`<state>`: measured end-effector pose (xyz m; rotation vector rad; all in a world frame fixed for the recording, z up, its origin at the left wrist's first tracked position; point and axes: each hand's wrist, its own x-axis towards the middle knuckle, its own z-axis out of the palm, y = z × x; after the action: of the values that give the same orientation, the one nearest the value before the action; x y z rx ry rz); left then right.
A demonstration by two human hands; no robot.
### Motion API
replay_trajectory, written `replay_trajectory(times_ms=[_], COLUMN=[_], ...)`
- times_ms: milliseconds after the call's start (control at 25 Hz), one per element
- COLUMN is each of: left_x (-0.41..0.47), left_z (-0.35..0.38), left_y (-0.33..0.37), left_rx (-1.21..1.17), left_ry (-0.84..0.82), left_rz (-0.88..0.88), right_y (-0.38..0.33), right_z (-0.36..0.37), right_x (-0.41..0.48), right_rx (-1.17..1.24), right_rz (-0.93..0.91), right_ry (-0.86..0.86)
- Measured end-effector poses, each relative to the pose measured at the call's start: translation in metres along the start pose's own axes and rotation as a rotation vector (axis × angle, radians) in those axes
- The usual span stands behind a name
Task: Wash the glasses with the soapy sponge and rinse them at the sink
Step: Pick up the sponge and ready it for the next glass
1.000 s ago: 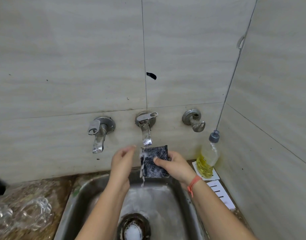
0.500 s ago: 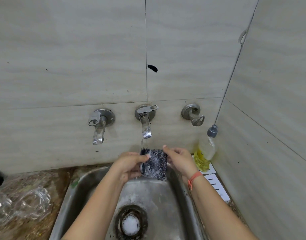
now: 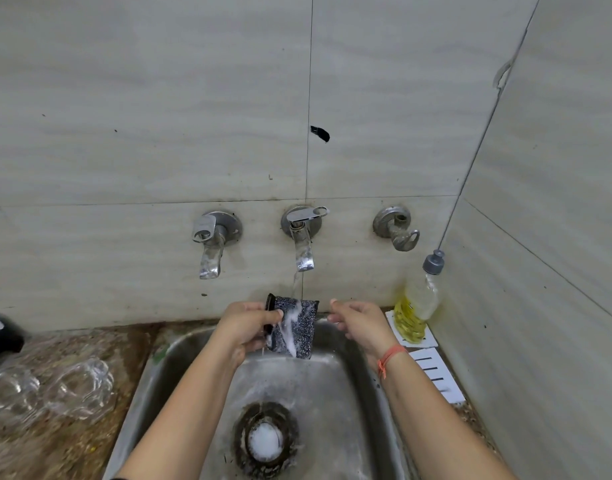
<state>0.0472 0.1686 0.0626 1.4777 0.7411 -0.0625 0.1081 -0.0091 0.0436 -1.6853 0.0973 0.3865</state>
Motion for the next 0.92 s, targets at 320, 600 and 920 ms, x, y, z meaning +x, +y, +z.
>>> replay_trajectory(times_ms=[320, 600, 920], left_x=[-0.008, -0.01, -0.001], left_z=[-0.015, -0.028, -0.041], left_y=[0.0, 0.001, -0.005], left_rx=[-0.061, -0.095, -0.151], left_ry=[0.025, 0.041, 0.035], left_rz=[0.023, 0.041, 0.015], right_y=[-0.003, -0.001, -0.003], right_z=[0.011, 0.018, 0.022], right_x=[-0.001, 0.003, 0.004], right_rx=[-0.014, -0.031, -0.029], right_rz=[0.003, -0.007, -0.004], right_ry=[-0.036, -0.057, -0.072])
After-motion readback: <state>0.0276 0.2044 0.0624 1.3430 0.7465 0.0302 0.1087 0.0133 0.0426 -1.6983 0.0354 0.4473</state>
